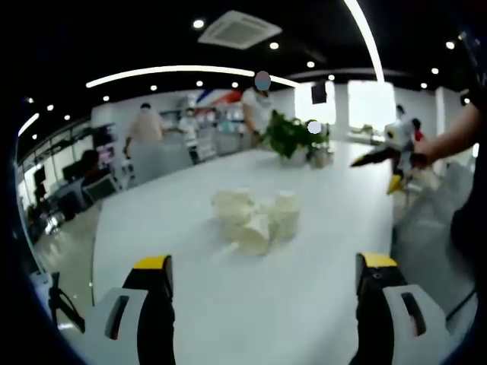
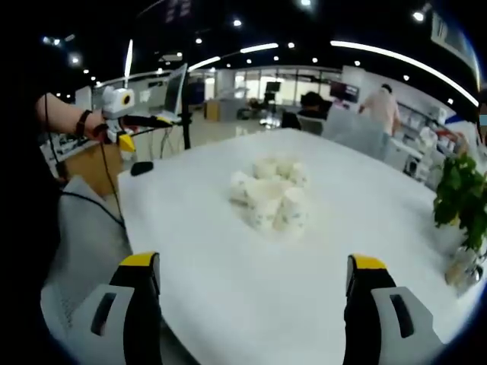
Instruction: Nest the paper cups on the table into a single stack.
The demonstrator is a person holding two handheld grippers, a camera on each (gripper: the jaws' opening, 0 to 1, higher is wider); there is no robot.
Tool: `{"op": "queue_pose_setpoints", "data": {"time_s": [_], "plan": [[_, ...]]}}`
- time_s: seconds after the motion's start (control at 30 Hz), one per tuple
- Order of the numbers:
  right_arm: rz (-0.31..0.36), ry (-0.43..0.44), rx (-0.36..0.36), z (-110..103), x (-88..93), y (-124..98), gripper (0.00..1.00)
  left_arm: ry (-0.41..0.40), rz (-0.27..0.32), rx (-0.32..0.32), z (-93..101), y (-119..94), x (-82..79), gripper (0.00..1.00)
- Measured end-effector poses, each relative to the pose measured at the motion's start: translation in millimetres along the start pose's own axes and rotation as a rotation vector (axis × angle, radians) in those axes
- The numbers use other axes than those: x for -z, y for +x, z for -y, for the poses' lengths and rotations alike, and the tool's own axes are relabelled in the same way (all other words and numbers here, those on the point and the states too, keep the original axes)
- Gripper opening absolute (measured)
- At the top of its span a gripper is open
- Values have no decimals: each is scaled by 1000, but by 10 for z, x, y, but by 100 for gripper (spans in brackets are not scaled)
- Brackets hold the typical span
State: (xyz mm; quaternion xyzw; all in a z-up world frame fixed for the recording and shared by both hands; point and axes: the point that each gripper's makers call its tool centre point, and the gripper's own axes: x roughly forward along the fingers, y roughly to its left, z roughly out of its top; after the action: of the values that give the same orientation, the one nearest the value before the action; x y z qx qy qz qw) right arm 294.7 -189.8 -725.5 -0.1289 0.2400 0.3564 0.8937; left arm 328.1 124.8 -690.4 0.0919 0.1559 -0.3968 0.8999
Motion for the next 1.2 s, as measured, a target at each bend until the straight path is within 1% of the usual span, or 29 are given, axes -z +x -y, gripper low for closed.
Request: {"op": "queue_pose_setpoints", "data": {"time_s": [0.47, 0.93, 1.03, 1.2], "plan": [[-5, 11, 2, -40, 49, -3, 100, -9, -1, -4, 0, -1, -7, 100], [-7, 6, 8, -45, 56, -11, 100, -11, 3, -4, 16, 2, -22, 100], [-6, 16, 7, -46, 63, -10, 100, -16, 2, -4, 14, 3, -27, 100], [-2, 18, 7, -58, 61, -6, 100, -7, 1, -1, 15, 4, -32, 100]]}}
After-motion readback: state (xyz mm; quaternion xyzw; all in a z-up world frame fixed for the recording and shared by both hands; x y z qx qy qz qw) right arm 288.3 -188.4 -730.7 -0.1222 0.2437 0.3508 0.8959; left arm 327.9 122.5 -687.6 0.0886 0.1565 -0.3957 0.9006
